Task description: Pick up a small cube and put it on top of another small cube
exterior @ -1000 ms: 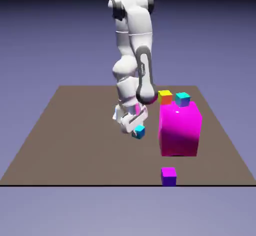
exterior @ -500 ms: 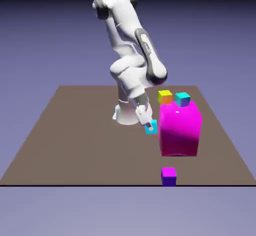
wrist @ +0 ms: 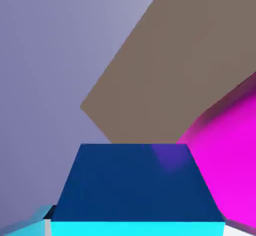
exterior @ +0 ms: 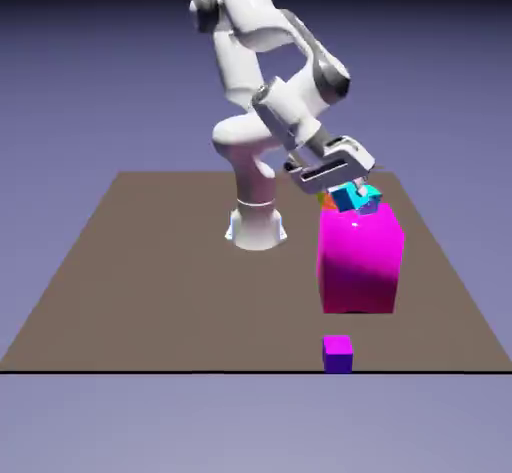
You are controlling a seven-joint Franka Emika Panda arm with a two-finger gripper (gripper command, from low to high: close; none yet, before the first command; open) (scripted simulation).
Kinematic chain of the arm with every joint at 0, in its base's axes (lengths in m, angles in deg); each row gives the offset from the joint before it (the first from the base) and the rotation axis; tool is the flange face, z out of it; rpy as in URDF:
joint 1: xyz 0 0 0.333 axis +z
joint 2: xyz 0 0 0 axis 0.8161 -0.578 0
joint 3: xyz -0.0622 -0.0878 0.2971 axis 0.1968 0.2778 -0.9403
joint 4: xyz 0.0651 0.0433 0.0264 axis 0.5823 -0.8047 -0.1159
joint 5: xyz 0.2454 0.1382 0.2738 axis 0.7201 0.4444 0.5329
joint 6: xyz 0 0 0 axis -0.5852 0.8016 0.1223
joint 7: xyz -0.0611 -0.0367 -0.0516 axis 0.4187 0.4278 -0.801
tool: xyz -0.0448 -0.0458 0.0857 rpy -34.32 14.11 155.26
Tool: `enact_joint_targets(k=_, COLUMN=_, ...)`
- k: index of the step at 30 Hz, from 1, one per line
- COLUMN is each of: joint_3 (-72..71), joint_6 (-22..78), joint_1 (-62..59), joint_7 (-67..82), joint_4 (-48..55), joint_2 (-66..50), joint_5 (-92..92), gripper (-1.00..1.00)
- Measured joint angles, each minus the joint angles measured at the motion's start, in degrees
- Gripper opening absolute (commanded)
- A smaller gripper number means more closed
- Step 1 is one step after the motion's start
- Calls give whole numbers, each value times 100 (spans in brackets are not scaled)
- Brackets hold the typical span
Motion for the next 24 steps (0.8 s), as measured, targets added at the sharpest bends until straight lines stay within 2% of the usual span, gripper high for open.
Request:
enact_joint_targets(k=17, joint_3=-2941, joint_6=4237, joint_1=-2531, joint_7=844, joint_4=814, joint_2=1156, joint_5=-2195, gripper=-100)
enact_joint_targets(k=19, joint_3=-3020, joint_6=4323, joint_1=-2404, joint_7=791, joint_4=631, joint_2=1165, joint_5=-2039, gripper=-100)
enact_joint_targets(k=23, joint_3=-3292, joint_6=3527, joint_1=-2254, joint_7=862, joint_4=-198, joint_2=1199, joint_5=-1735, gripper=-100)
enact_joint_targets(k=24, joint_3=-3341, joint_6=3385, joint_1=-2227, joint_7=874, joint_4=-346, joint_2=1205, joint_5=-1681, gripper=100)
